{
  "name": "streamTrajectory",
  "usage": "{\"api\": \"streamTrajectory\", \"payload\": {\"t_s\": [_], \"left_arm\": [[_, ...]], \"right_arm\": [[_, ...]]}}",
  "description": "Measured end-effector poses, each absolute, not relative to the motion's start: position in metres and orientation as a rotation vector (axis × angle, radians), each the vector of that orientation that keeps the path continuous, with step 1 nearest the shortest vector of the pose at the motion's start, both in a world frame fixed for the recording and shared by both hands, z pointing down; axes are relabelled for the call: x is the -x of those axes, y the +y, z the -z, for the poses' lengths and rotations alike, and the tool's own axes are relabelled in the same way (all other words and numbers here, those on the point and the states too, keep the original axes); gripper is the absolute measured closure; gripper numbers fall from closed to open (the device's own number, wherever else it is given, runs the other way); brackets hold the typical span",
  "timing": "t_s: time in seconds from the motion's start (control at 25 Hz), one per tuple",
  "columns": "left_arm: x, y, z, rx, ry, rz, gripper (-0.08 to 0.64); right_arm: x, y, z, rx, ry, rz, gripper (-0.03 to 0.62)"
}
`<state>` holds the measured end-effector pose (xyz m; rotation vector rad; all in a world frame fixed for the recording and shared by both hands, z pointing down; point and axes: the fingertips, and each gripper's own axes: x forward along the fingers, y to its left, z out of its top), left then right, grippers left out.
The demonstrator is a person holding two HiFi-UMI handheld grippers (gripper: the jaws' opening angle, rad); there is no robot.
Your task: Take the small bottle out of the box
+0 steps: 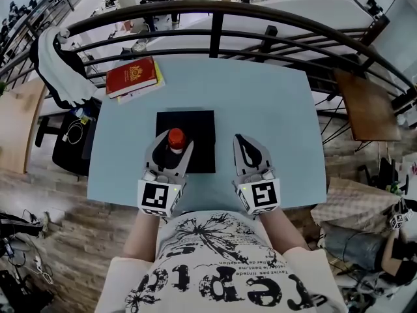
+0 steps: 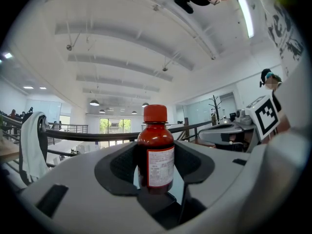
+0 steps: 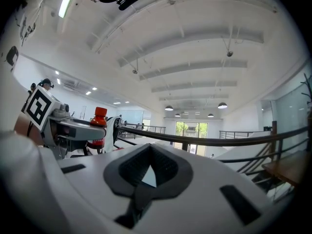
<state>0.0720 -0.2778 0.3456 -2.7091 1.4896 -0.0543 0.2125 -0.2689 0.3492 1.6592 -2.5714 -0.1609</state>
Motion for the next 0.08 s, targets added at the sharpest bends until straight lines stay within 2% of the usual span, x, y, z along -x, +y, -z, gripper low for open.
{"api": "streamTrajectory", "payload": {"t_s": [0.08], "left_arm": [[-0.0708, -0.2787, -0.3442, 2.717, 1.497, 0.050, 0.328]], "right_arm": [[-0.2133, -0.2695, -0.3488, -1.662, -2.572, 0.152, 0.581]]}}
